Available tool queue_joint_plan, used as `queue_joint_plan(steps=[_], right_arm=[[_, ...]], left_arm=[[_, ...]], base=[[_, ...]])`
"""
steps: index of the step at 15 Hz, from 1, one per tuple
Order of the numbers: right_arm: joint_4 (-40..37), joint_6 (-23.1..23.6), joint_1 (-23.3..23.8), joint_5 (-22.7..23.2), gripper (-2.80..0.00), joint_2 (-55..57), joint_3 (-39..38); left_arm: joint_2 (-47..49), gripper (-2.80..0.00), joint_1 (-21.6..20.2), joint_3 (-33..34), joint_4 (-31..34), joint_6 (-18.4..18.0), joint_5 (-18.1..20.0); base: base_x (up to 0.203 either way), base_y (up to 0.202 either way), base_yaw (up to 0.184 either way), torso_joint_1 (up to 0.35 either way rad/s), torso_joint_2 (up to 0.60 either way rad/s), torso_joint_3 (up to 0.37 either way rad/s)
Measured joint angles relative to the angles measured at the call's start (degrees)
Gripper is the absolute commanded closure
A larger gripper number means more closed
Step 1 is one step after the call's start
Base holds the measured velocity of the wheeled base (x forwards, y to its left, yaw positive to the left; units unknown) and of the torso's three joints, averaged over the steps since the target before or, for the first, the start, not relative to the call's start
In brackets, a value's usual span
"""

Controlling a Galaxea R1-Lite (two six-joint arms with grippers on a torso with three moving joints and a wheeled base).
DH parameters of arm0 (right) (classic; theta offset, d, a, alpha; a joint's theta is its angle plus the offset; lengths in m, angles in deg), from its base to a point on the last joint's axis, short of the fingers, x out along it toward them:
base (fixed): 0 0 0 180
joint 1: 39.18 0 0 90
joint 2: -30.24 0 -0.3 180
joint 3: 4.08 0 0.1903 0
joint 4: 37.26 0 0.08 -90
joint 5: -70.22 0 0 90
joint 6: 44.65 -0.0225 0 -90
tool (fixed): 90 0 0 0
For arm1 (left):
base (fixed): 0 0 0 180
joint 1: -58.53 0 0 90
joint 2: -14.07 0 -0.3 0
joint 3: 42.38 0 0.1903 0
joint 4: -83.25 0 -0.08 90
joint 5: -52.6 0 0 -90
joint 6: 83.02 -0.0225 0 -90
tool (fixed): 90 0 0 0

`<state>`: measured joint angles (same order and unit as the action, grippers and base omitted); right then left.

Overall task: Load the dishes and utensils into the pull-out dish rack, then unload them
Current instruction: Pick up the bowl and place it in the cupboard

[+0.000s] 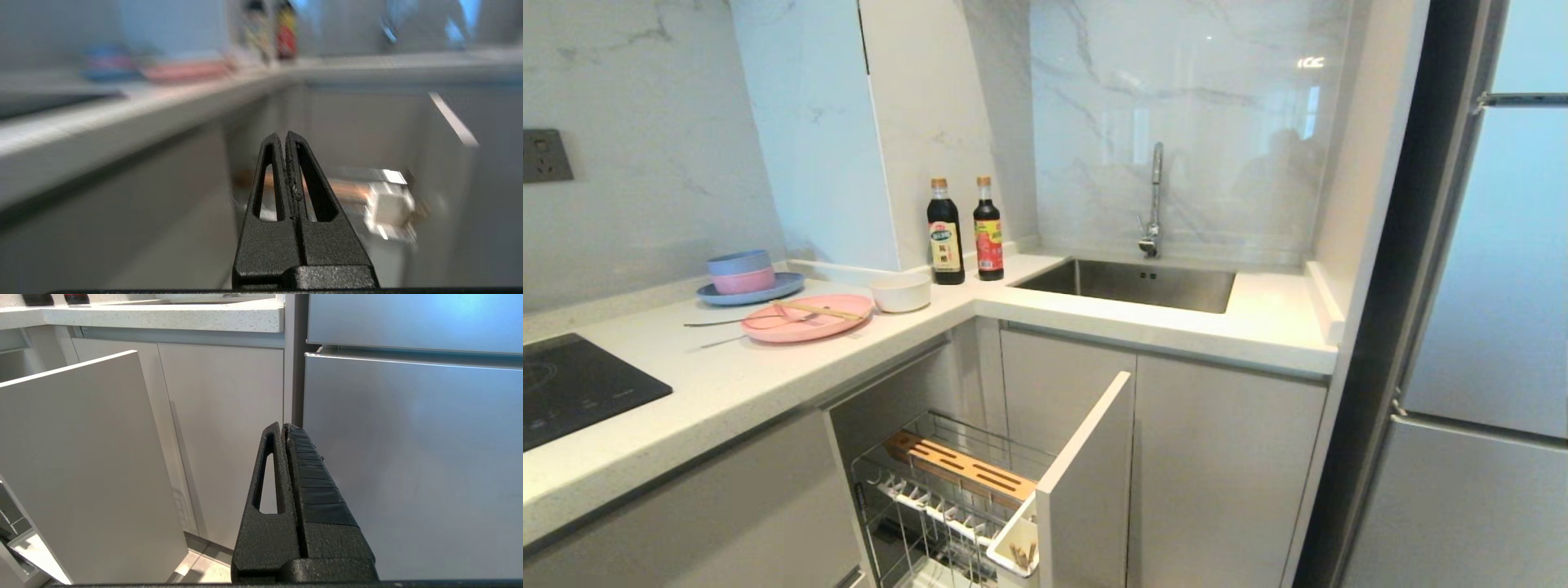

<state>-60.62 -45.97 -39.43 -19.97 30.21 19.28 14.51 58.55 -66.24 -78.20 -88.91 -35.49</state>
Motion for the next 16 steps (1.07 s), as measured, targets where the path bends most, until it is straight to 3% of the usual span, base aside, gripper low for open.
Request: queue_joint_plan(steps=[2,6,16], right_arm=[[0.00,0.00,-0.02,0.00,0.00,0.00,0.00],[0.00,0.00,-0.02,0.01,0.00,0.00,0.00],[0.00,0.00,-0.02,0.00,0.00,0.00,0.00]], left_arm=[[-0.33,0.00,-0.02,0.33,2.48,1.66,1.00],[-0.47,0.00,-0.02,0.49,2.16,9.76,-2.61],[-0.47,0.00,-0.02,0.49,1.16,10.07,-2.65]], base=[[0.000,0.000,0.000,0.000,0.00,0.000],[0.000,0.000,0.000,0.000,0.00,0.000],[0.000,0.000,0.000,0.000,0.00,0.000]])
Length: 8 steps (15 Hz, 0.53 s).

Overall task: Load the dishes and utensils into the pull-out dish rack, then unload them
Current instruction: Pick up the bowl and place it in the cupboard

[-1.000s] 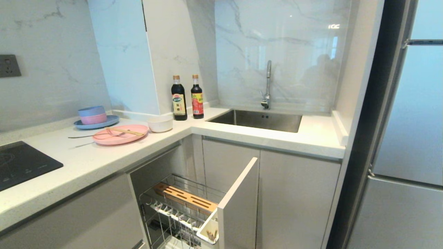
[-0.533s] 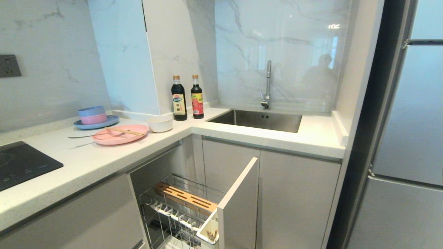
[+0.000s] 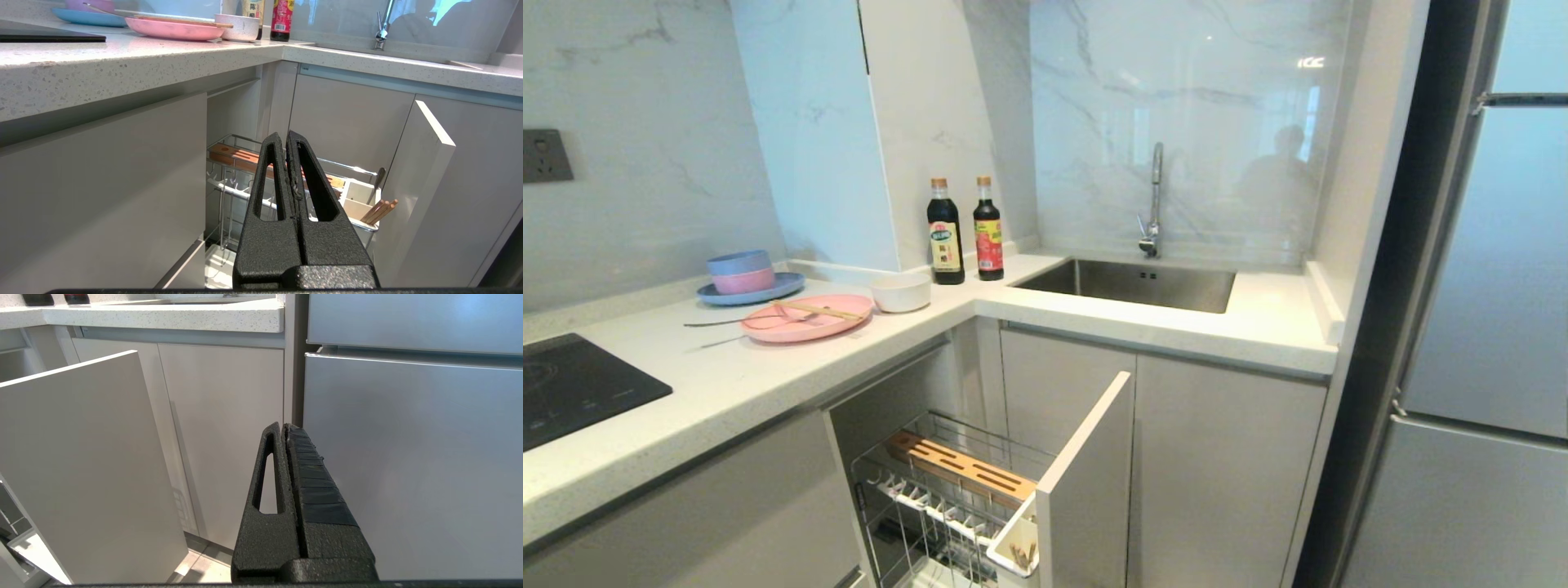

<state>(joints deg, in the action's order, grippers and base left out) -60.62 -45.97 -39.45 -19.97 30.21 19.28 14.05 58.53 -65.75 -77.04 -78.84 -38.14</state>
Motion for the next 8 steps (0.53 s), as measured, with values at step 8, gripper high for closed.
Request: queue_joint_plan(steps=[8], right_arm=[[0.00,0.00,0.00,0.01,0.00,0.00,0.00]], left_arm=[[0.00,0.00,0.00,0.00,0.02,0.56,0.00]], base=[[0.000,0.000,0.000,0.003,0.00,-0.162]])
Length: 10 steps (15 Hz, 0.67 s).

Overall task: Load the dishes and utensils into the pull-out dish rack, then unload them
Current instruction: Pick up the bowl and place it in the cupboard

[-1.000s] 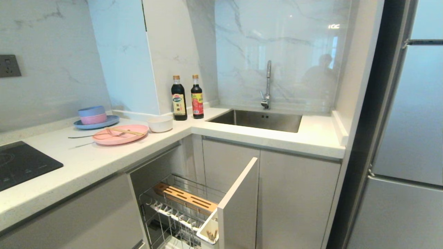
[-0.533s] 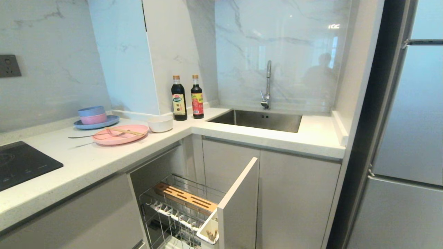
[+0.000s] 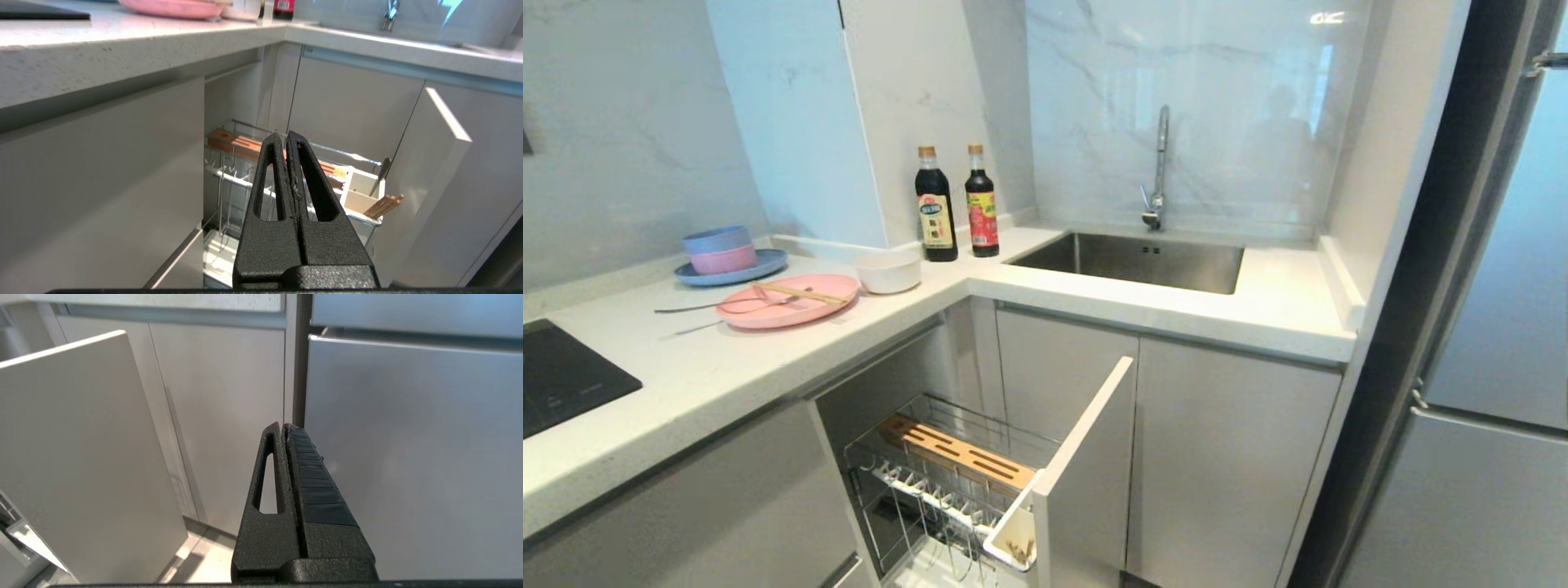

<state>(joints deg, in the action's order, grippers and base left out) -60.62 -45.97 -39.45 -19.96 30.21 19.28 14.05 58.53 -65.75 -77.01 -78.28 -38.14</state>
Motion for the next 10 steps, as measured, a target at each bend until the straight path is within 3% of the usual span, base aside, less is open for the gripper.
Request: queue_joint_plan(steps=[10], right_arm=[[0.00,0.00,0.00,-0.01,0.00,0.00,0.00]], left_arm=[[0.02,0.00,0.07,0.00,-0.02,-0.50,0.00]], base=[[0.000,0.000,0.000,0.004,0.00,-0.198]])
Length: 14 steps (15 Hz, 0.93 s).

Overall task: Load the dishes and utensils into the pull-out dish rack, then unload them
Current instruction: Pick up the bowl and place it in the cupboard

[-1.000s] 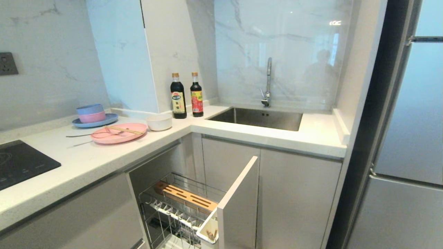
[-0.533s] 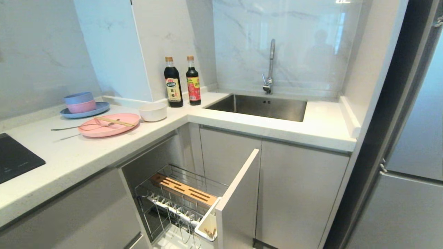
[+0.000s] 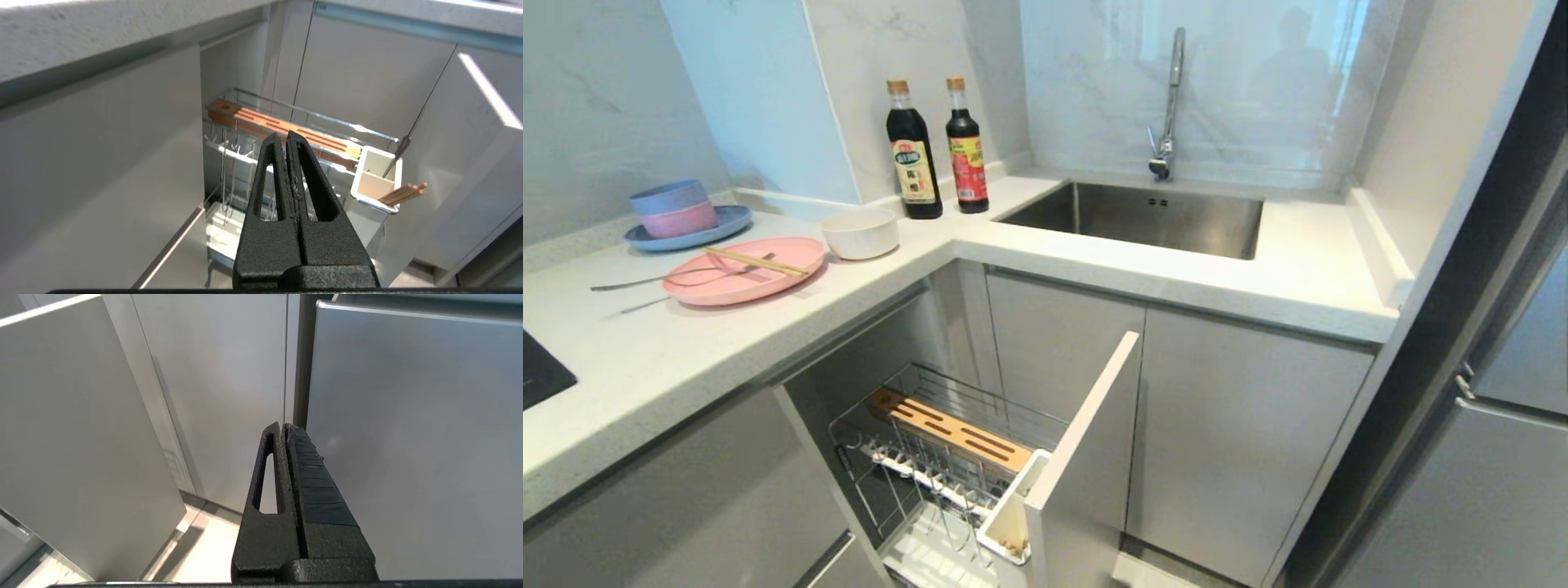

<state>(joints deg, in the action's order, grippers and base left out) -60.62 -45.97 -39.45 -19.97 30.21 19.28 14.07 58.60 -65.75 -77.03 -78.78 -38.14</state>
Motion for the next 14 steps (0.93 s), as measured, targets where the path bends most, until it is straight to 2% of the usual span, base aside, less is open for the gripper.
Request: queue_joint_plan(steps=[14], right_arm=[[0.00,0.00,0.02,0.00,0.00,0.00,0.00]], left_arm=[[0.00,0.00,0.02,0.00,-0.01,0.02,-0.01]], base=[[0.000,0.000,0.000,0.003,0.00,-0.197]])
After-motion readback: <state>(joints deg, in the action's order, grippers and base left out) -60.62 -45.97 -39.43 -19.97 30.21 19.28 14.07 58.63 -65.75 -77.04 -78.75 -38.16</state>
